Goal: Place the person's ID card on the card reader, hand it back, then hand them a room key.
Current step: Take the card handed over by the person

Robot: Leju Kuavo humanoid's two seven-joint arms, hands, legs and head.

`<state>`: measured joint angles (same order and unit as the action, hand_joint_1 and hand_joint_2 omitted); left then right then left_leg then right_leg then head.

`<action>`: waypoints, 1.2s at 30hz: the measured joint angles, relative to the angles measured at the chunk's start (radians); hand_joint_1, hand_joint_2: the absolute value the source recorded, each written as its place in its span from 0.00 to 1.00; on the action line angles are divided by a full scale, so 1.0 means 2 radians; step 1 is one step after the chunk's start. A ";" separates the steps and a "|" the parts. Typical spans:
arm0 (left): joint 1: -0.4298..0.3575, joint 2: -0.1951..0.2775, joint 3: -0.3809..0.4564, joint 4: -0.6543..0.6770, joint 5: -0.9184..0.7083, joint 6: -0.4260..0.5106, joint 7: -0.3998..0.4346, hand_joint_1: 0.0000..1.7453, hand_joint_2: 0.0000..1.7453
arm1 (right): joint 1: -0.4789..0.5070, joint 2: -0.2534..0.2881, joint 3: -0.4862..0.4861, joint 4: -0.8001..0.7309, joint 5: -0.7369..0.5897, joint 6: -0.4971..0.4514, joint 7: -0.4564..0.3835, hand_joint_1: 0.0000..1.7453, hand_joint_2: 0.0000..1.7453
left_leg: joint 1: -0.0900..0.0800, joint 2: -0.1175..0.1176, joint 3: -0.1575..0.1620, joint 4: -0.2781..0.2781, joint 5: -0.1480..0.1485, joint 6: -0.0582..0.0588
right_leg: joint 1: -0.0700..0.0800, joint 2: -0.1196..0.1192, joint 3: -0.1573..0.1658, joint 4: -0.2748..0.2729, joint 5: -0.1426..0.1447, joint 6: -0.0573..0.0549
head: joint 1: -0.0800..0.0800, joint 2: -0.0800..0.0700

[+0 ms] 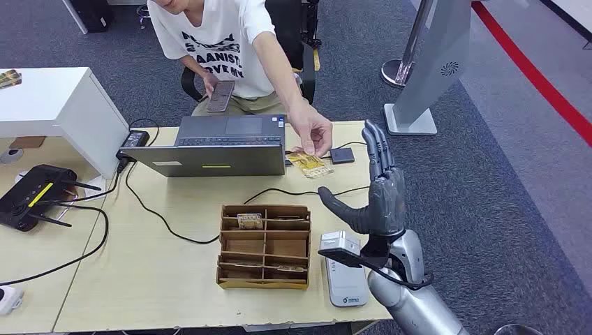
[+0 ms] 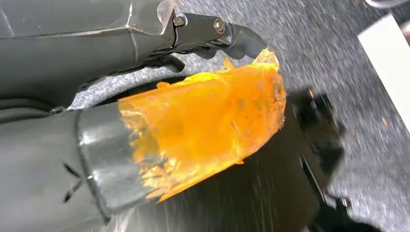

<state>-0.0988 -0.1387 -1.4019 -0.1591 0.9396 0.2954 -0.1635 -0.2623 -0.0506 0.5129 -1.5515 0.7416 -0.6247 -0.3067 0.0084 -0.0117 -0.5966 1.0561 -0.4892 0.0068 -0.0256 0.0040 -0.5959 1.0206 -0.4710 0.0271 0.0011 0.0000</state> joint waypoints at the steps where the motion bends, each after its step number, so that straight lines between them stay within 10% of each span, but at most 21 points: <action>1: 0.000 0.000 -0.001 0.000 -0.001 0.000 0.000 0.00 0.00 | -0.001 0.000 0.000 0.001 0.005 0.000 0.002 0.00 1.00 | 0.000 0.000 0.000 0.000 0.000 0.000 | 0.000 0.000 0.000 0.000 0.000 0.000 | 0.000 0.000; 9: -0.003 -0.001 -0.010 0.000 -0.010 -0.008 0.001 0.00 0.00 | -0.029 0.003 -0.004 0.032 0.055 0.001 0.025 0.03 1.00 | 0.000 0.000 0.000 0.000 0.000 0.000 | 0.000 0.000 0.000 0.000 0.000 0.000 | 0.000 0.000; 15: -0.004 -0.002 -0.013 0.000 -0.012 -0.010 0.002 0.00 0.00 | -0.039 0.007 -0.004 0.051 0.066 0.003 0.030 0.79 1.00 | 0.000 0.000 0.000 0.000 0.000 0.000 | 0.000 0.000 0.000 0.000 0.000 0.000 | 0.000 0.000; 36: -0.004 -0.002 -0.013 0.000 -0.011 -0.013 0.002 0.00 0.00 | -0.035 0.016 0.002 0.066 0.061 0.008 0.031 0.91 1.00 | 0.000 0.000 0.000 0.000 0.000 0.000 | 0.000 0.000 0.000 0.000 0.000 0.000 | 0.000 0.000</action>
<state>-0.1076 -0.1427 -1.4287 -0.1591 0.9178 0.2701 -0.1587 -0.3314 -0.0189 0.5161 -1.4195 0.8626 -0.6085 -0.2447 0.0082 -0.0119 -0.5967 1.0561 -0.4890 0.0067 -0.0258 0.0039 -0.5959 1.0205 -0.4708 0.0273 0.0010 0.0000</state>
